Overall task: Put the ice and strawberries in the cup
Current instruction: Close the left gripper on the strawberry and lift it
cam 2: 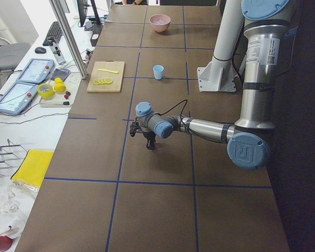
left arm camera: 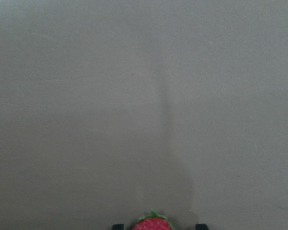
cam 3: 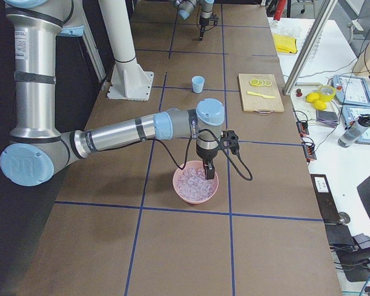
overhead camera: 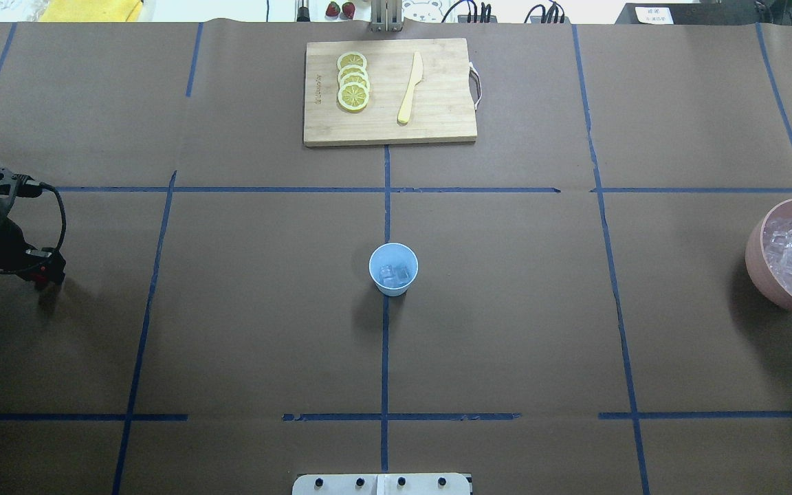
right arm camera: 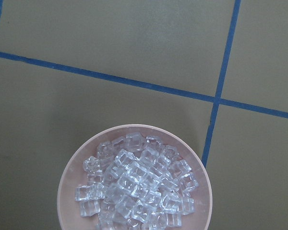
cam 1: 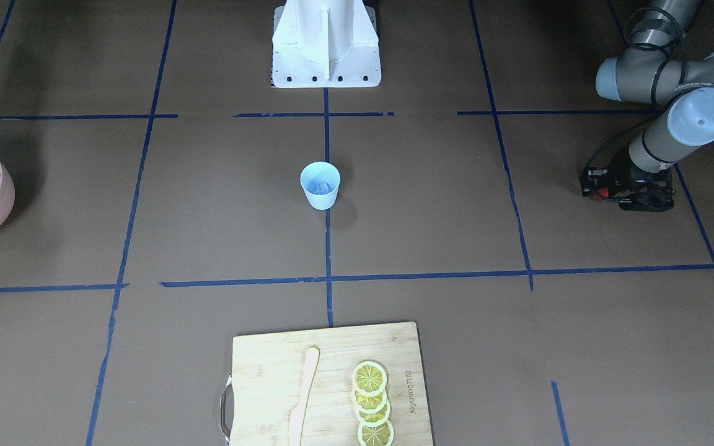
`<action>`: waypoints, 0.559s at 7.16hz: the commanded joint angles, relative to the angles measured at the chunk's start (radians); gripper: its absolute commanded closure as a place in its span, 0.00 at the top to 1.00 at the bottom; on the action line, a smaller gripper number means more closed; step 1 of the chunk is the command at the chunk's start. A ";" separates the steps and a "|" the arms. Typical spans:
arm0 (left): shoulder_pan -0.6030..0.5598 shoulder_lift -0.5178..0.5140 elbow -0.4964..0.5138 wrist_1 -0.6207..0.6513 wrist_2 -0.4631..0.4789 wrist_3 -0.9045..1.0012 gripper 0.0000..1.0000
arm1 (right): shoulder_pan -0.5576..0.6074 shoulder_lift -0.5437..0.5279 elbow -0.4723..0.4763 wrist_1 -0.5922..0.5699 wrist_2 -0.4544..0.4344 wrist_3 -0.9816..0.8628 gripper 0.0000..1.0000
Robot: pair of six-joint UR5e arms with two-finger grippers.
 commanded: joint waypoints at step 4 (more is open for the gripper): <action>-0.006 0.005 -0.081 -0.006 -0.003 -0.004 0.00 | 0.000 0.001 0.001 0.001 0.002 0.001 1.00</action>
